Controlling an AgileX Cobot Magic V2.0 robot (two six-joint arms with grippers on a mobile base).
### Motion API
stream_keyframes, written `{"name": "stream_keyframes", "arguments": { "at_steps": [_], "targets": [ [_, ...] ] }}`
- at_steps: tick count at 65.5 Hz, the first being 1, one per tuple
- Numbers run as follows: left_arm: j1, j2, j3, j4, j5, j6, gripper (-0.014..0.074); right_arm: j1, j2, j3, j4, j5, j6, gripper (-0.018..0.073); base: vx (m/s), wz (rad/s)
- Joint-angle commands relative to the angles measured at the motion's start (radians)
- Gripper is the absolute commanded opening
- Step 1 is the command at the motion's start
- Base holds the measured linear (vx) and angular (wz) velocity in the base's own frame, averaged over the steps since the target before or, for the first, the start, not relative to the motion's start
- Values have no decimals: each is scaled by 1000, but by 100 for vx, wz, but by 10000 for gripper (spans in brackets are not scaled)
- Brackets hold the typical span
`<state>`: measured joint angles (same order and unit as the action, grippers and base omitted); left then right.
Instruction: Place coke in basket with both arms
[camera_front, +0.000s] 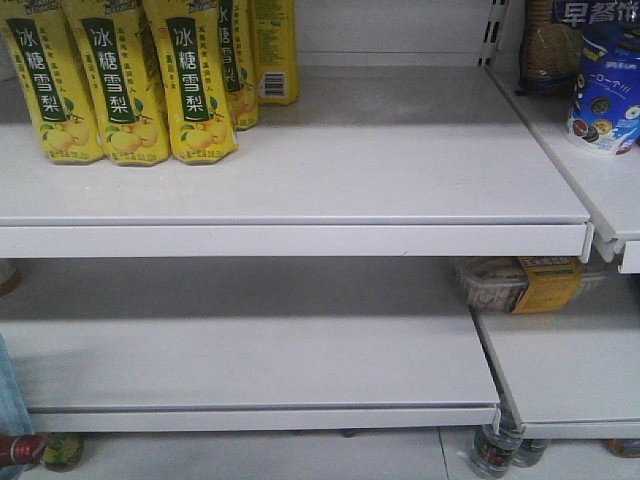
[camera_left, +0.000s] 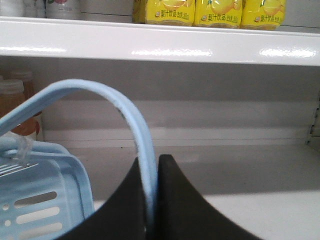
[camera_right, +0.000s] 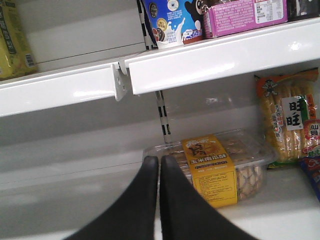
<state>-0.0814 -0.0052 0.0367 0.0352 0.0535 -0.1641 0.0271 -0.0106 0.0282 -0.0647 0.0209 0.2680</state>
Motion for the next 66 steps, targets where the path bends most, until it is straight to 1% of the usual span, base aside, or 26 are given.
{"name": "stream_keyframes", "arguments": {
  "at_steps": [1,66],
  "targets": [
    [-2,-22,2,42,-155,40,-6,-5,-18,11,-11,-81,-4,-4,0,0],
    [-2,-22,2,42,-155,40,-6,-5,-18,11,-11,-82,-4,-4,0,0]
  ]
}}
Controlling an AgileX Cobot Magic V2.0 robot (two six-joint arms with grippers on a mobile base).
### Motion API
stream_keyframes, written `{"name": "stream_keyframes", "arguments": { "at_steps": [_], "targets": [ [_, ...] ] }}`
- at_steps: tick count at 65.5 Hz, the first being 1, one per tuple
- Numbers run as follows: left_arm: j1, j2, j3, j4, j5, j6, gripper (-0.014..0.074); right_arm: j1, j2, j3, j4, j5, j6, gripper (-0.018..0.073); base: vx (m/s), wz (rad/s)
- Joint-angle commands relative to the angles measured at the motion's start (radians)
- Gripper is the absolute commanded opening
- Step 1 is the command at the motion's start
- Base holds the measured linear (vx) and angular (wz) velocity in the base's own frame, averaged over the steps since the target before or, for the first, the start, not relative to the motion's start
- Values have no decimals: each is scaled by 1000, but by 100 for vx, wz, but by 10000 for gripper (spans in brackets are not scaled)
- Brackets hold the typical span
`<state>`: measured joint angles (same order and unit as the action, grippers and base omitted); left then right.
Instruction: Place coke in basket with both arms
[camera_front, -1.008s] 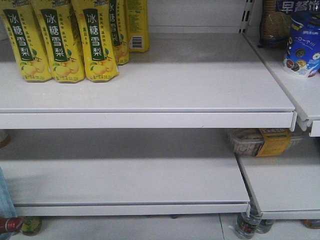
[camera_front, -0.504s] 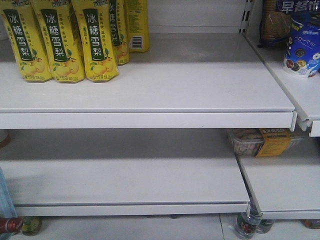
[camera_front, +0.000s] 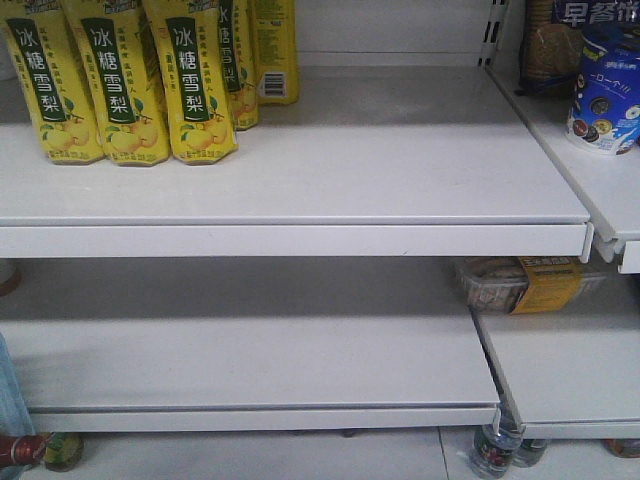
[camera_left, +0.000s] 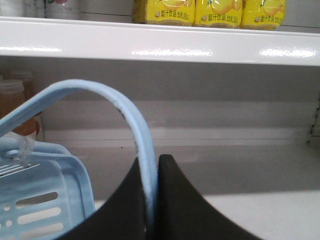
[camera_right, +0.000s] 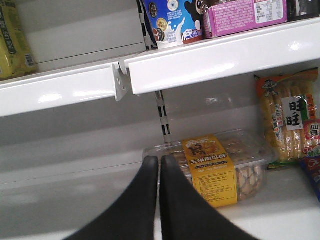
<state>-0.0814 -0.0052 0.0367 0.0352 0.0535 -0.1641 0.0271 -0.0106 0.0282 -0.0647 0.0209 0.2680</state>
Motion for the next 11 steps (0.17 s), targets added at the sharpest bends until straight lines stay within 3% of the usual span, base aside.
{"name": "stream_keyframes", "arguments": {
  "at_steps": [1,11],
  "targets": [
    [-2,-22,2,42,-155,40,-6,-5,-18,11,-11,-82,-4,-4,0,0],
    [-2,-22,2,42,-155,40,-6,-5,-18,11,-11,-82,-4,-4,0,0]
  ]
}}
